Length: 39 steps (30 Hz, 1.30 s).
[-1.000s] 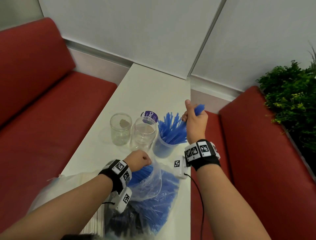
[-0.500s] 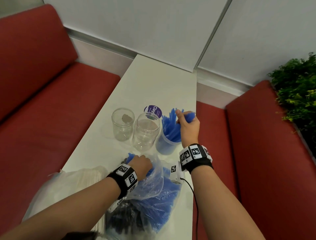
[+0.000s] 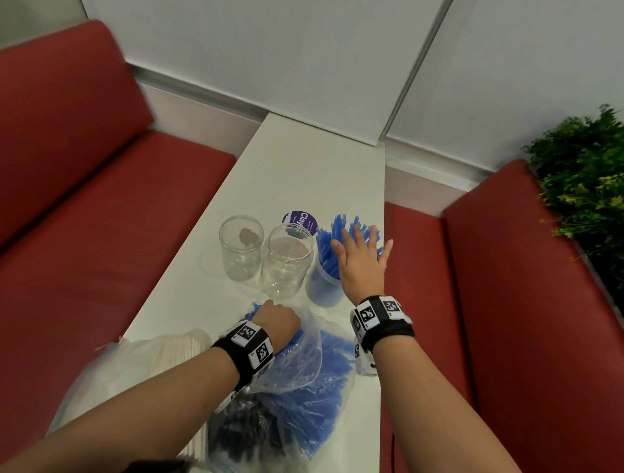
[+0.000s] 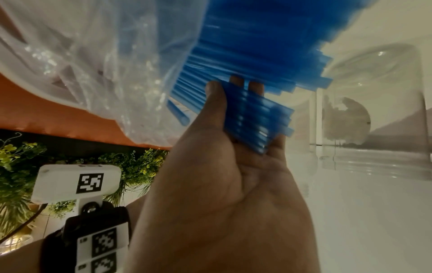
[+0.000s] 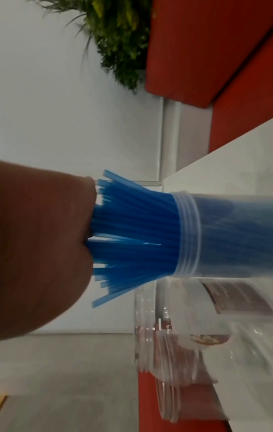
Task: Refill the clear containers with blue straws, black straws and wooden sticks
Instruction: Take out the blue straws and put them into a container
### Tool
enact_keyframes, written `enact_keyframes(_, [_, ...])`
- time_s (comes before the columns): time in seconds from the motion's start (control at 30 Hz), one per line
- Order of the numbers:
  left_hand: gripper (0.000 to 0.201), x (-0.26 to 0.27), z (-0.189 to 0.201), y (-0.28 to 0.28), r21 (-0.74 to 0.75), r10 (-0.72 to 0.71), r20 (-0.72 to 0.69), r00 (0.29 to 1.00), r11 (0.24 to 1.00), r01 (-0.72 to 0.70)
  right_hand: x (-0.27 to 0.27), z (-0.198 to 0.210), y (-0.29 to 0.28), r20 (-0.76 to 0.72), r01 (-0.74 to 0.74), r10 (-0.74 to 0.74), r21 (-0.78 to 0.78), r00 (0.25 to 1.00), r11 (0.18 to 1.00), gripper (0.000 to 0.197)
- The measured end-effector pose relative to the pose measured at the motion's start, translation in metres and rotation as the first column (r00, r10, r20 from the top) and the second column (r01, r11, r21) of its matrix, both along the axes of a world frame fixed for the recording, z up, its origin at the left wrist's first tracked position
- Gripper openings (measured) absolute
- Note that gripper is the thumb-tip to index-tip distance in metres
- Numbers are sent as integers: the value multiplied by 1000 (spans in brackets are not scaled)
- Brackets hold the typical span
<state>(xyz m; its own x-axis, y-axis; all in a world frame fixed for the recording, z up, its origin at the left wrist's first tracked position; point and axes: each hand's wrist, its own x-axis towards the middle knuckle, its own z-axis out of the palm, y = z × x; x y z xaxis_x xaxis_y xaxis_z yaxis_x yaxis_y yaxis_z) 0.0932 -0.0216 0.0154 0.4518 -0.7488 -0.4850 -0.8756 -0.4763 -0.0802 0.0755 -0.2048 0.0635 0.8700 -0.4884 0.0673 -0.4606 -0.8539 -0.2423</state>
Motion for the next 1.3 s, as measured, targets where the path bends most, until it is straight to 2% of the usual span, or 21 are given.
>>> enact_keyframes(0.1, [25, -1, 5, 4, 3, -15, 50, 999, 1000, 15, -1, 3, -1, -5, 11, -12, -69, 1000, 998, 76])
enact_keyframes(0.17, [27, 0, 9, 6, 9, -16, 66, 998, 1000, 15, -6, 6, 1, -73, 41, -44, -43, 996, 998, 76])
enact_keyframes(0.2, [27, 1, 13, 7, 10, -15, 75, 997, 1000, 15, -8, 9, 2, -47, 57, -58, -16, 997, 998, 75])
enact_keyframes(0.27, [27, 2, 21, 7, 20, -15, 89, 996, 1000, 13, -15, 16, 6, 184, 34, -34, 2, 982, 999, 70])
enact_keyframes(0.33, [27, 3, 30, 7, 48, -2, 77, 997, 999, -1, -26, 21, 17, 519, -67, 55, 4, 853, 998, 54])
enact_keyframes(0.37, [27, 3, 35, 7, 62, 0, 74, 997, 998, -5, -32, 21, 26, 621, -148, 92, 39, 779, 988, 48])
enact_keyframes(0.4, [28, 3, 41, 7, 71, 0, 74, 997, 997, -5, -38, 17, 36, 652, -249, 112, 121, 750, 961, 47])
enact_keyframes(0.47, [29, 2, 56, 6, 77, -1, 82, 997, 997, -5, -50, 7, 60, 531, -390, 150, 374, 834, 842, 52])
enact_keyframes(0.5, [29, 2, 64, 5, 78, 1, 85, 996, 997, -8, -56, 0, 70, 420, -398, 185, 502, 888, 768, 56])
enact_keyframes(0.53, [29, 1, 73, 4, 78, 3, 90, 996, 997, -10, -60, -10, 79, 305, -370, 225, 601, 925, 709, 61])
enact_keyframes(0.6, [27, 2, 95, 0, 101, -2, 97, 995, 995, -8, -66, -26, 91, 100, -272, 281, 680, 954, 681, 64])
enact_keyframes(0.67, [24, 1, 119, -4, 129, -36, 101, 994, 991, 23, -67, -35, 99, 39, -212, 252, 677, 967, 705, 48])
enact_keyframes(0.73, [19, -2, 142, -8, 126, -74, 122, 990, 990, 58, -67, -35, 107, 145, -199, 136, 723, 980, 662, 11])
enact_keyframes(0.77, [13, -3, 152, -9, 95, -89, 141, 986, 993, 76, -66, -30, 110, 195, -199, 76, 754, 978, 626, 7])
enact_keyframes(0.8, [9, -3, 164, -9, 21, -101, 157, 982, 995, 99, -64, -27, 111, 240, -201, 8, 792, 971, 576, 12])
enact_keyframes(0.87, [26, 2, 182, -9, -249, -70, 133, 989, 963, 101, -60, -18, 111, 296, -211, -110, 855, 949, 473, 17])
enact_keyframes(0.93, [38, 6, 191, -8, -504, -36, 24, 999, 863, 43, -55, -5, 110, 329, -231, -153, 862, 932, 451, 29])
enact_keyframes(1.07, [21, 2, 193, -11, -604, -87, 1, 996, 794, 70, -46, 19, 111, 368, -247, -196, 854, 909, 458, 26])
enact_keyframes(1.23, [19, 4, 198, -13, -750, -110, -155, 982, 660, -45, -45, 44, 117, 366, -241, -256, 879, 895, 412, 25])
enact_keyframes(1.27, [18, 1, 198, -12, -785, -128, -257, 958, 605, -130, -44, 49, 118, 364, -239, -259, 880, 895, 411, 28])
enact_keyframes(1.3, [17, -2, 199, -11, -806, -161, -405, 900, 528, -268, -44, 52, 118, 370, -247, -260, 880, 892, 405, 30])
